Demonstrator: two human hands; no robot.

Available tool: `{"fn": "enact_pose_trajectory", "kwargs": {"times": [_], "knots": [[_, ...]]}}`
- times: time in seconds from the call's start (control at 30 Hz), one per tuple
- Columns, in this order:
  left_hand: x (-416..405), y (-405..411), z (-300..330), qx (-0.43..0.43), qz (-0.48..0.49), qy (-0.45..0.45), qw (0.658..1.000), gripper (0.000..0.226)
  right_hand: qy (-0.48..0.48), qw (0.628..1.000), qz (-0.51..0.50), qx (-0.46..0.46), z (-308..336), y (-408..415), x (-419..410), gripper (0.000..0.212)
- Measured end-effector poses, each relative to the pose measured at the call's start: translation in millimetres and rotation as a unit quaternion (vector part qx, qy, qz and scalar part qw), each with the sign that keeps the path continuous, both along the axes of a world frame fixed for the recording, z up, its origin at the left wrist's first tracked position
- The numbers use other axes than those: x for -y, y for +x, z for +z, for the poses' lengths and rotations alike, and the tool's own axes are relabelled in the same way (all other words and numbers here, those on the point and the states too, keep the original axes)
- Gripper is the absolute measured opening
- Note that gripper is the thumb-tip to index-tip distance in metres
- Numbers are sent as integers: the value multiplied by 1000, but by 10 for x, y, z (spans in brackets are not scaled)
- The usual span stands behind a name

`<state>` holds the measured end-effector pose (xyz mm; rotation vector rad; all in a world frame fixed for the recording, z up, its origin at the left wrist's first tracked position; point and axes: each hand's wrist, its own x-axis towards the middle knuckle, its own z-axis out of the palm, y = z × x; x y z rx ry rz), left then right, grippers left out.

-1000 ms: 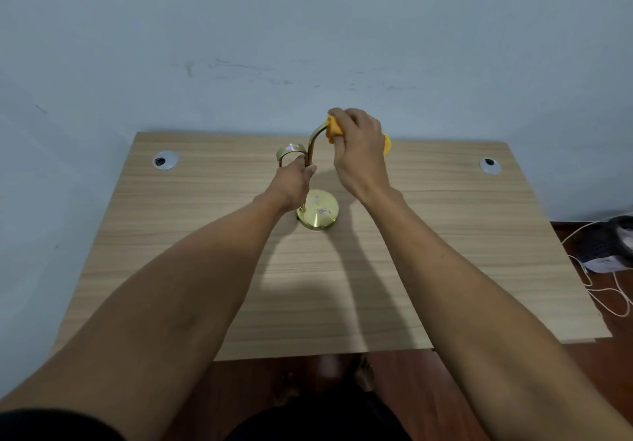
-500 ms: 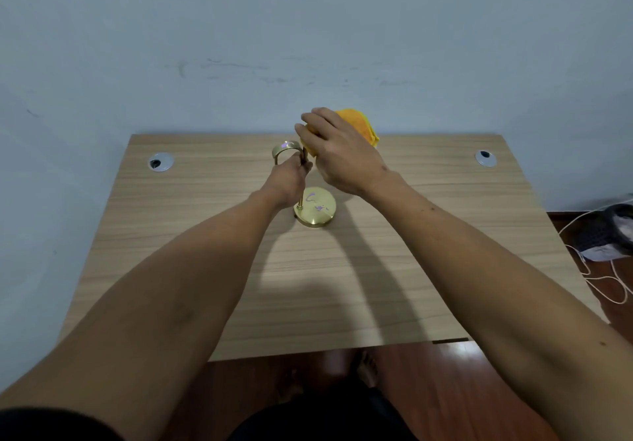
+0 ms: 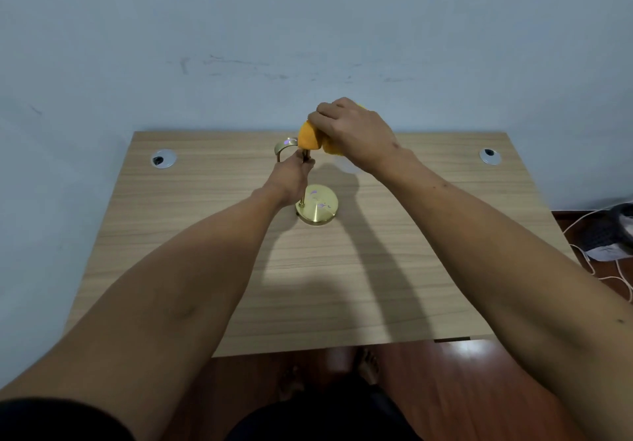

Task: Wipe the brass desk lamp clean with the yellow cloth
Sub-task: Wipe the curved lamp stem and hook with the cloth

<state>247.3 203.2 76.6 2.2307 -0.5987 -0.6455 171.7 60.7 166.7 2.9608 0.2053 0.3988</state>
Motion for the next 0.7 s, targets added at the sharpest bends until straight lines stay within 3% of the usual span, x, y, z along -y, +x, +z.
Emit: {"fn": "enact_pose_trajectory", "kwargs": {"times": [0.2, 0.33, 0.4, 0.57, 0.63, 0.7], "knots": [[2, -24, -11, -11, 19, -11, 1000, 37, 87, 989, -97, 76, -198, -55, 57, 27], [-10, -45, 2, -15, 15, -12, 1000, 35, 169, 954, -221, 108, -340, -83, 63, 21], [-18, -30, -6, -10, 10, -12, 1000, 36, 181, 950, -231, 106, -322, -68, 59, 21], [-39, 6, -31, 2, 2, 4, 1000, 37, 80, 978, -141, 128, -188, -74, -9, 28], [-30, 3, -26, 2, 3, 6, 1000, 37, 31, 984, -117, 133, -192, -47, -35, 14], [-18, -5, -16, 5, 4, 6, 1000, 36, -26, 988, -92, 119, -221, 15, -80, 18]]}}
